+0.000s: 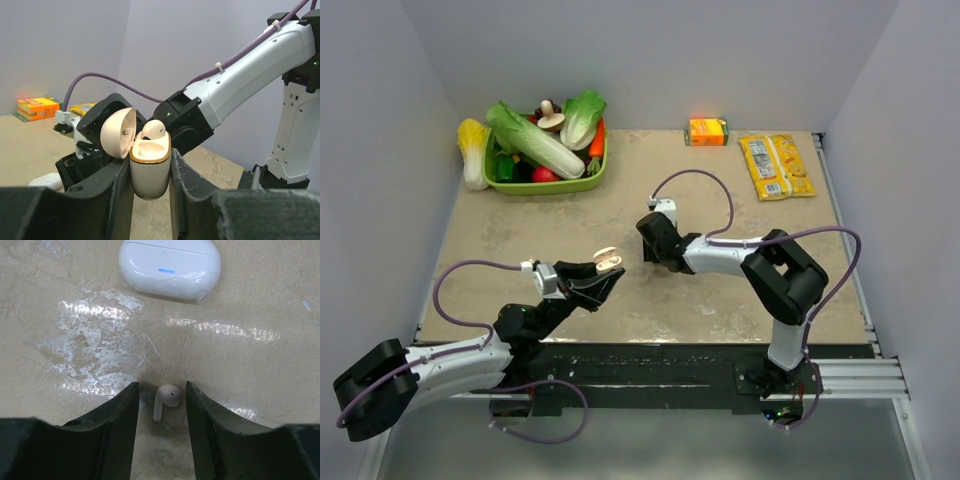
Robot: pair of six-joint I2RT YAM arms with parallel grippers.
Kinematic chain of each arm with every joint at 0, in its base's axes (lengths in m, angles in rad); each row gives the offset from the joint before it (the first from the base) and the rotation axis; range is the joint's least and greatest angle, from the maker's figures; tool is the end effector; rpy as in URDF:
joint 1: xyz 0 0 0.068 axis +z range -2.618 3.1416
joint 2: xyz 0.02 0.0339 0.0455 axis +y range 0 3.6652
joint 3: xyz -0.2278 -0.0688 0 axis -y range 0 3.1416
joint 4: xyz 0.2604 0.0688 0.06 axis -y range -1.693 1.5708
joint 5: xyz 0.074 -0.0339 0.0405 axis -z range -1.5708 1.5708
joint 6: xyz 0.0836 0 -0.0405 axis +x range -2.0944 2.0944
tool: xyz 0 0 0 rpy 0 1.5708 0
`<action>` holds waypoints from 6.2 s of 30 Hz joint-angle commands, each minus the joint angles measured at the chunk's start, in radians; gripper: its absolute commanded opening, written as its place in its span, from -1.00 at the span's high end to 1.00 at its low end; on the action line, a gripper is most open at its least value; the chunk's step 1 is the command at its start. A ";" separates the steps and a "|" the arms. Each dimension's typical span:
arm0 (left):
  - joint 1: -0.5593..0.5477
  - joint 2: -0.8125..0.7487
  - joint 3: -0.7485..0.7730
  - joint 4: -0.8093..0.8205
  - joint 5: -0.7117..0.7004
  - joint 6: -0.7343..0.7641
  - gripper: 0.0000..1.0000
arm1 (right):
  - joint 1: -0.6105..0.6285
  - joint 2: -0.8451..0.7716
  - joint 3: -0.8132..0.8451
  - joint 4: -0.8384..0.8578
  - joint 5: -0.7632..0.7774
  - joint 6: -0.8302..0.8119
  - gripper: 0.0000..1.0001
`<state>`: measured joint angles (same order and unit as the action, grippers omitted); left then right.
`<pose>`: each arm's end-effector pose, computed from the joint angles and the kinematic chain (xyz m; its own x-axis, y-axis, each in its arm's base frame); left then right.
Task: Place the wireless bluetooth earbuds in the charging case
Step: Pick up the earbud from the center of the board, then place the earbud in the charging case.
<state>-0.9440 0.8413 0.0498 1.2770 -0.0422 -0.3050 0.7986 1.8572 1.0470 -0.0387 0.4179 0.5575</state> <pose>0.1396 -0.1868 0.2138 0.0247 -0.5456 -0.8377 0.8332 0.4743 -0.2844 0.3081 0.2677 0.0719 -0.6918 -0.0173 -0.7219 -0.1198 0.9886 0.0911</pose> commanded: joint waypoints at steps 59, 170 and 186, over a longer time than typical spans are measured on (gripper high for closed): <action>-0.012 0.002 -0.176 0.358 -0.025 -0.022 1.00 | 0.044 -0.033 -0.033 -0.087 -0.011 -0.011 0.45; -0.016 0.248 0.108 0.456 -0.033 0.159 1.00 | 0.074 -1.009 -0.235 0.384 -0.100 -0.301 1.00; -0.001 0.519 0.441 0.573 0.169 0.207 1.00 | 0.088 -1.121 -0.252 0.392 -0.255 -0.265 1.00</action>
<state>-0.9504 1.3334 0.4095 1.2697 0.0624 -0.1200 0.8833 0.7547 0.7795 0.3153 0.1993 0.2913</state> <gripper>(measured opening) 0.331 0.221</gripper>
